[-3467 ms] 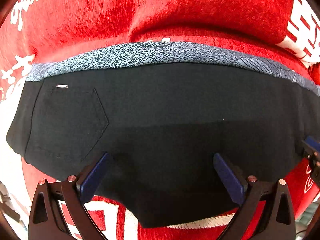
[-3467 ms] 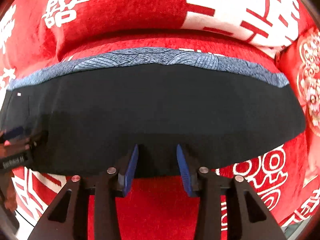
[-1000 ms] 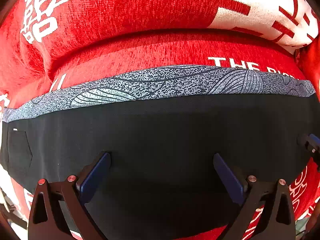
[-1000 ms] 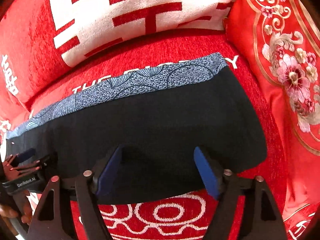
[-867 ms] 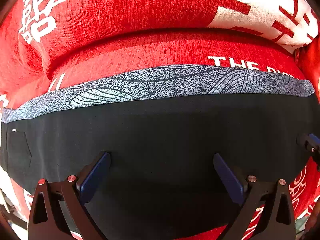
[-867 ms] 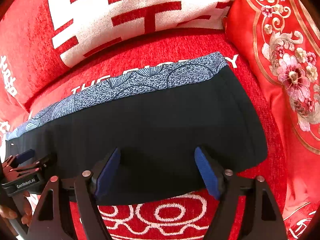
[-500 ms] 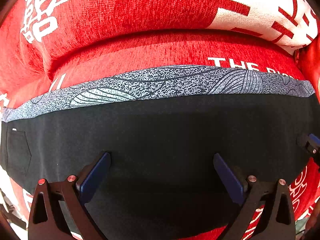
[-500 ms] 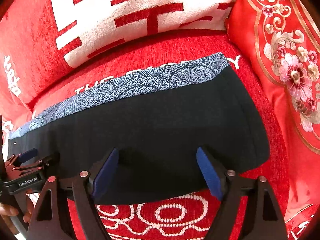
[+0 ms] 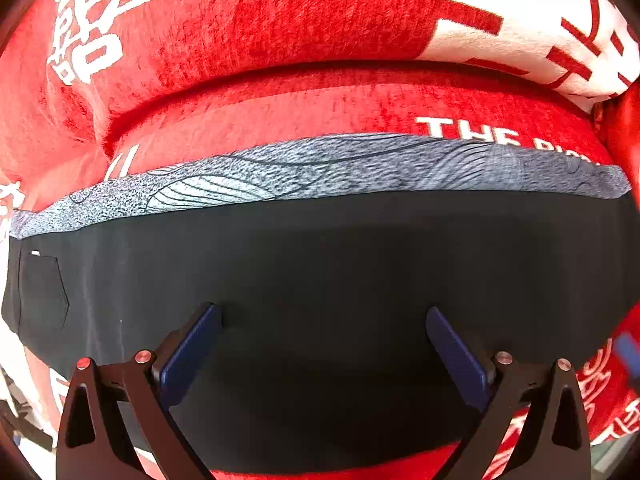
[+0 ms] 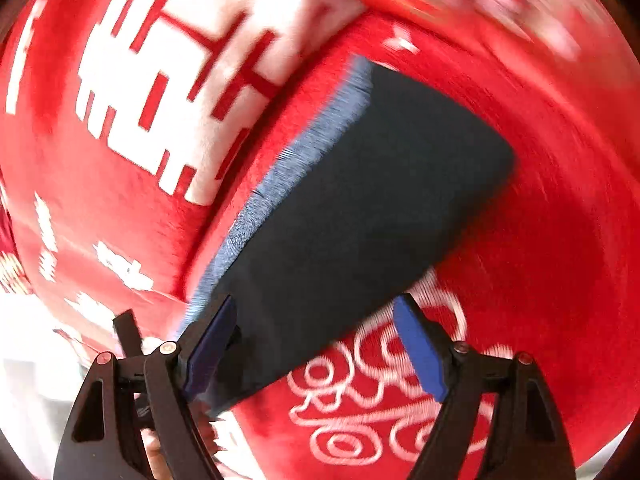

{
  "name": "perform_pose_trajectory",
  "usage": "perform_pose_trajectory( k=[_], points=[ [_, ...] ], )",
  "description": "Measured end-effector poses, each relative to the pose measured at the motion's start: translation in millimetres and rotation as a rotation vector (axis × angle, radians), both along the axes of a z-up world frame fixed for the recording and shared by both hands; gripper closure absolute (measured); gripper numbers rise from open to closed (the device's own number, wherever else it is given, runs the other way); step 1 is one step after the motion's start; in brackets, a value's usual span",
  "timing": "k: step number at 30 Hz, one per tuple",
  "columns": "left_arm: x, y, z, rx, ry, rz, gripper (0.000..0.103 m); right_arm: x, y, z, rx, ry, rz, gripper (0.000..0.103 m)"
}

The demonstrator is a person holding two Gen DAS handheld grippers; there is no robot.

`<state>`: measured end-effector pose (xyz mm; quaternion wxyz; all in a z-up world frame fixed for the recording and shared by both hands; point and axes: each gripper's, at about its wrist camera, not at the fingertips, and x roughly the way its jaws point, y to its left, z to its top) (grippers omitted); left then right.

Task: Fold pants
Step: 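Grasp the trouser end with the right gripper and lift it toward the left gripper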

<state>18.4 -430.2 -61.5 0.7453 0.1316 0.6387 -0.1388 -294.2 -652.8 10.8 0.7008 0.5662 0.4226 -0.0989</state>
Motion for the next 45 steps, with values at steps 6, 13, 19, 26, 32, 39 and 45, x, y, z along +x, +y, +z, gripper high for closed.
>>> perform_pose_trajectory(
  k=[6,13,19,26,32,39,45],
  points=[
    [-20,-38,6,-0.019,-0.02,-0.112,0.0,-27,-16,-26,0.094,-0.061,-0.138,0.032],
    [-29,-41,0,-0.038,-0.051,-0.088,0.0,-28,-30,-35,0.1,-0.136,-0.261,0.039],
    [-35,-42,4,-0.035,-0.054,-0.092,0.0,-33,-34,-34,0.06,-0.133,-0.311,0.041],
    [-38,-40,2,-0.041,-0.07,-0.084,0.0,8,-37,-37,0.004,-0.207,-0.234,0.038],
    [-37,-41,16,-0.007,-0.073,-0.082,0.009,27,-42,-39,0.024,-0.107,-0.192,0.076],
    [-58,-60,36,-0.145,-0.054,-0.21,0.02,30,-37,-13,-0.017,-0.116,-0.125,0.089],
    [-74,-62,15,-0.192,-0.11,-0.231,0.018,64,1,42,-0.235,-0.123,0.069,0.089]
  ],
)
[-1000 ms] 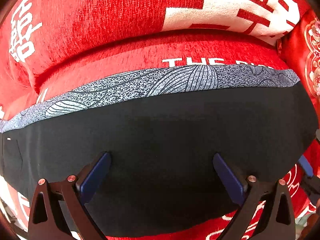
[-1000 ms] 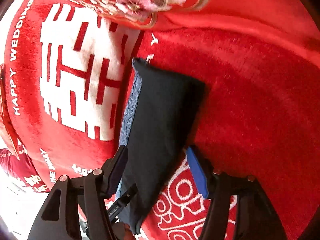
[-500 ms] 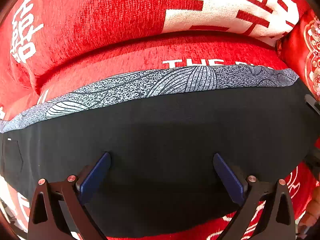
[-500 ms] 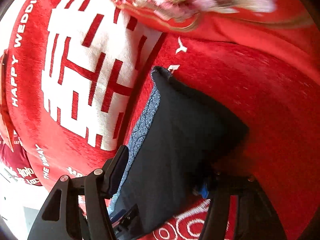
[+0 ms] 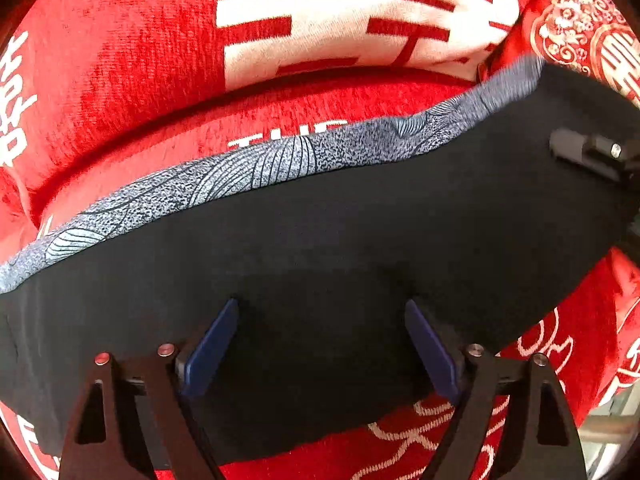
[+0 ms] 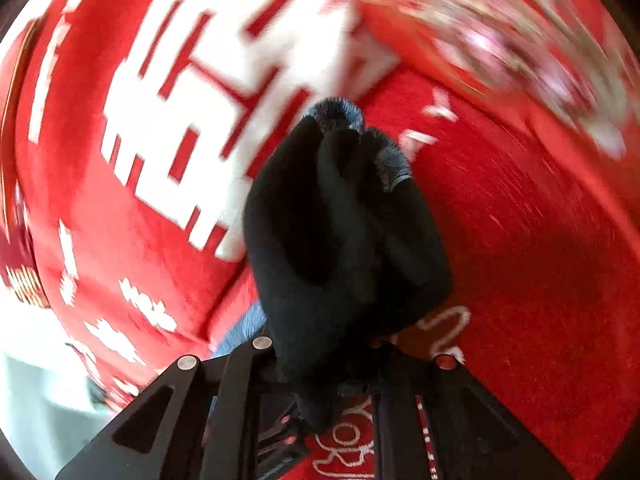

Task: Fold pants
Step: 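Grasp the trouser end with the right gripper and lift it toward the left gripper, then fold the held trouser end over onto the strip with the right gripper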

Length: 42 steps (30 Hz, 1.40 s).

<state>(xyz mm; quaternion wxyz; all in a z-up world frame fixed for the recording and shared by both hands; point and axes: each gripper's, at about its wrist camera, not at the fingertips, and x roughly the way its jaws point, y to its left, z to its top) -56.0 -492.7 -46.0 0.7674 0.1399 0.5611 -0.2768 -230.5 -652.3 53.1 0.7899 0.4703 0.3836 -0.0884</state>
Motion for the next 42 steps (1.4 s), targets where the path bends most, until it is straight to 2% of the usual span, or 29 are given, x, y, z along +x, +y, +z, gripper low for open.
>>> perform_pose_trajectory(
  k=[6,10,13,18,22,26,29,31,32,33,34,37,39,42],
  points=[
    [0,6,2,-0.05,-0.005,-0.009,0.018,35,46,34,-0.144,0.024,0.14,0.089],
    [5,20,9,-0.091,0.048,-0.013,0.018,52,78,51,-0.217,0.03,0.214,0.09],
    [19,53,21,-0.123,0.107,0.016,0.018,64,105,65,-0.283,0.035,0.264,0.09],
    [47,145,47,-0.105,0.072,0.14,0.018,88,160,68,-0.393,0.078,0.343,0.089],
    [73,220,46,-0.046,0.065,0.228,0.018,101,217,51,-0.511,0.128,0.428,0.088],
    [93,276,36,0.031,0.045,0.308,0.018,124,283,13,-0.58,0.202,0.512,0.086],
    [101,312,29,0.072,0.035,0.358,0.018,131,328,-31,-0.672,0.315,0.582,0.078],
    [101,329,24,0.08,0.051,0.37,0.018,131,346,-36,-0.794,0.335,0.618,0.07],
    [103,335,23,0.081,0.069,0.37,0.018,128,352,-32,-0.819,0.317,0.647,0.063],
    [103,333,23,0.078,0.077,0.367,0.018,124,355,-27,-0.827,0.298,0.675,0.047],
    [103,334,25,0.069,0.087,0.362,0.018,120,357,-20,-0.83,0.273,0.702,0.04],
    [108,330,31,0.028,0.117,0.347,0.018,98,354,1,-0.818,0.213,0.751,0.039],
    [106,323,43,-0.012,0.121,0.321,0.018,91,342,13,-0.775,0.186,0.731,0.039],
    [109,312,43,-0.012,0.12,0.298,0.018,100,330,23,-0.74,0.156,0.706,0.039]
  ],
)
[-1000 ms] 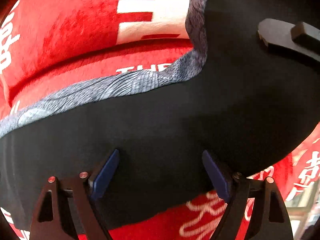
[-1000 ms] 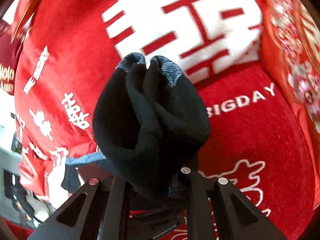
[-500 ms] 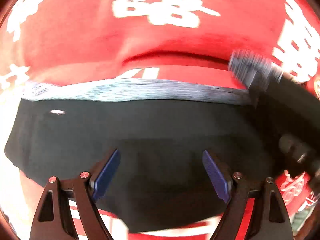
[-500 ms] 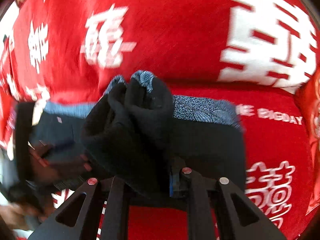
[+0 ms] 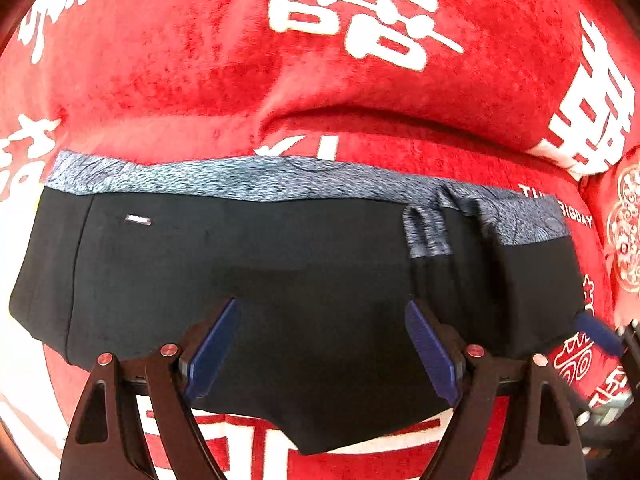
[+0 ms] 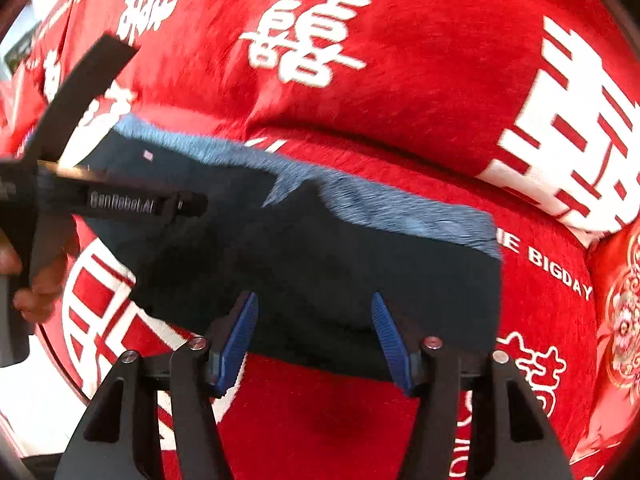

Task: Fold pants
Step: 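Fold the held trouser end over onto the strip with the right gripper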

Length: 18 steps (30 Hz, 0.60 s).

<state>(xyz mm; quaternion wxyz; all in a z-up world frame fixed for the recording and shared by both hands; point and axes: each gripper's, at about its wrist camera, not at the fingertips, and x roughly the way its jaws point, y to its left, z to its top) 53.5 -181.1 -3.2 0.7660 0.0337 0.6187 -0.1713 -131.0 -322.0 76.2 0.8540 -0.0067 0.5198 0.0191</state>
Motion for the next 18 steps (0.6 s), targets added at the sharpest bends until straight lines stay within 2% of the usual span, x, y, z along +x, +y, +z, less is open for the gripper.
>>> perform_pose_trajectory(
  k=[2,4,6,8,9,10,12,13,16,18],
  points=[
    [-5,-6,-7,-0.009,0.042,-0.005,0.018,2,3,4,0.011,-0.022,0.02,0.039],
    [-6,-12,-25,0.021,0.066,-0.001,0.018,6,14,3,-0.014,-0.037,0.076,0.04],
    [-9,-12,-34,0.06,0.067,0.022,0.018,9,28,-8,-0.051,-0.025,0.136,0.04],
    [-11,-2,-39,0.06,0.09,0.063,0.018,15,43,-27,-0.112,0.013,0.192,0.04],
    [-12,4,-39,0.059,0.096,0.076,0.018,16,47,-32,-0.131,0.024,0.207,0.043],
    [-14,8,-39,0.061,0.098,0.084,0.018,19,49,-38,-0.145,0.037,0.216,0.067],
    [-14,15,-37,0.076,0.092,0.087,0.018,25,46,-39,-0.117,0.075,0.204,0.086],
    [-13,17,-36,0.081,0.087,0.088,0.018,27,42,-31,-0.09,0.064,0.178,0.091],
    [-11,27,-32,0.079,0.074,0.102,0.018,25,39,-7,-0.036,0.025,0.145,0.091],
    [-14,32,-23,0.082,0.067,0.114,0.018,22,51,-3,-0.04,0.033,0.154,0.091]
  ],
)
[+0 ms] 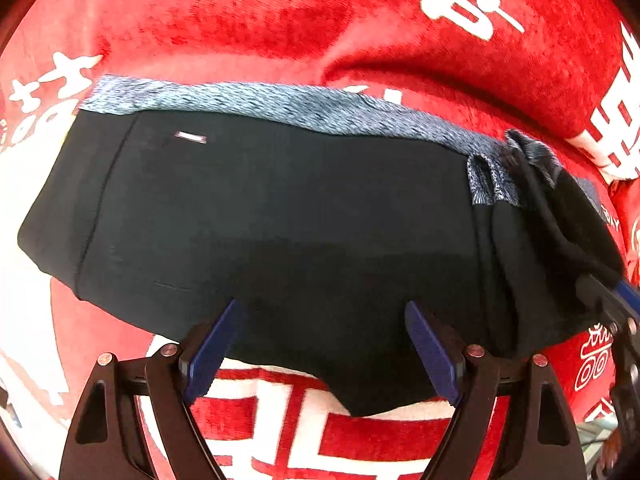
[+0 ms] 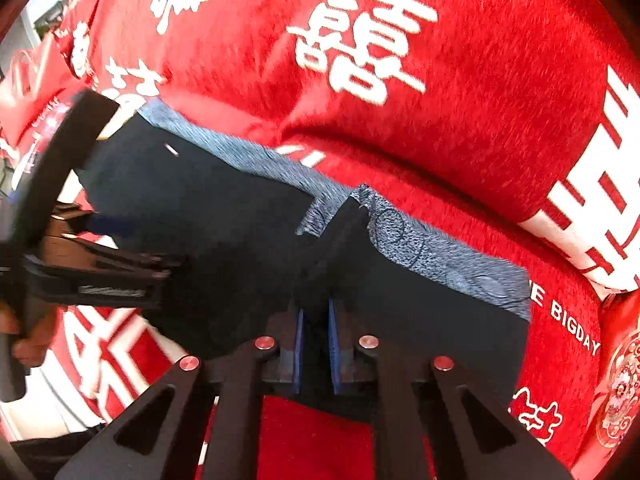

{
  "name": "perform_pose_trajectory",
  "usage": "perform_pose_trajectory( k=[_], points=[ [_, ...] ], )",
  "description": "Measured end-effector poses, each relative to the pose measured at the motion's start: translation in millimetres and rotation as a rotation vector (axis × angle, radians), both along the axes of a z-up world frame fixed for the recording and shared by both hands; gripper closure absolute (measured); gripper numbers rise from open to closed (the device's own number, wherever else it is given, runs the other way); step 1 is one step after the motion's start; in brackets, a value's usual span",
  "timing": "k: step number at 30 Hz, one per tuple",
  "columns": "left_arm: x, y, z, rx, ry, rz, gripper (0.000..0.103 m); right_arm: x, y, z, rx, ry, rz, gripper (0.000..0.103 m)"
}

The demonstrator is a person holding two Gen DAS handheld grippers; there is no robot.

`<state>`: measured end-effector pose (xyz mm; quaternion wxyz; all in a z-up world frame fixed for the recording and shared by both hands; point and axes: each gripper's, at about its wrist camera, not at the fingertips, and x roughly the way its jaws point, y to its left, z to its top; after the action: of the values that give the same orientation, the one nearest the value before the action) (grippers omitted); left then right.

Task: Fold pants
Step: 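Fold the held trouser end over onto the strip with the right gripper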

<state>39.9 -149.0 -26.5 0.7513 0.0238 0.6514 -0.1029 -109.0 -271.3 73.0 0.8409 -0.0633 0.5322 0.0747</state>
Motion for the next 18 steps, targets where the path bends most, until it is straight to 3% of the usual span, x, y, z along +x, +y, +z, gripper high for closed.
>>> perform_pose_trajectory(
  k=[3,4,6,8,9,10,11,15,18],
  points=[
    [1,8,-3,0.018,0.018,0.032,0.018,5,25,-29,0.0,0.077,0.001,0.091],
    [3,8,-5,0.025,0.026,0.044,0.018,7,33,-44,-0.026,0.103,0.002,0.086],
    [6,12,-3,0.038,0.027,0.067,0.018,4,42,-49,-0.088,0.079,0.011,0.085],
    [10,9,3,0.042,0.004,0.054,0.018,-6,40,-37,-0.066,0.054,0.022,0.077],
    [11,7,6,0.052,-0.006,0.041,0.018,-12,33,-28,0.003,0.061,0.03,0.06],
    [13,3,10,0.062,-0.014,0.02,0.018,-17,18,-16,0.099,0.062,0.022,0.046],
    [13,-1,15,0.061,-0.019,0.01,0.018,-22,1,-5,0.164,0.039,-0.008,0.043],
    [20,-34,41,0.005,-0.056,-0.036,0.018,-24,-103,18,0.242,-0.019,-0.254,0.04],
    [23,-70,58,-0.058,-0.084,-0.091,0.018,-14,-202,-4,0.393,0.027,-0.527,0.04]
  ],
)
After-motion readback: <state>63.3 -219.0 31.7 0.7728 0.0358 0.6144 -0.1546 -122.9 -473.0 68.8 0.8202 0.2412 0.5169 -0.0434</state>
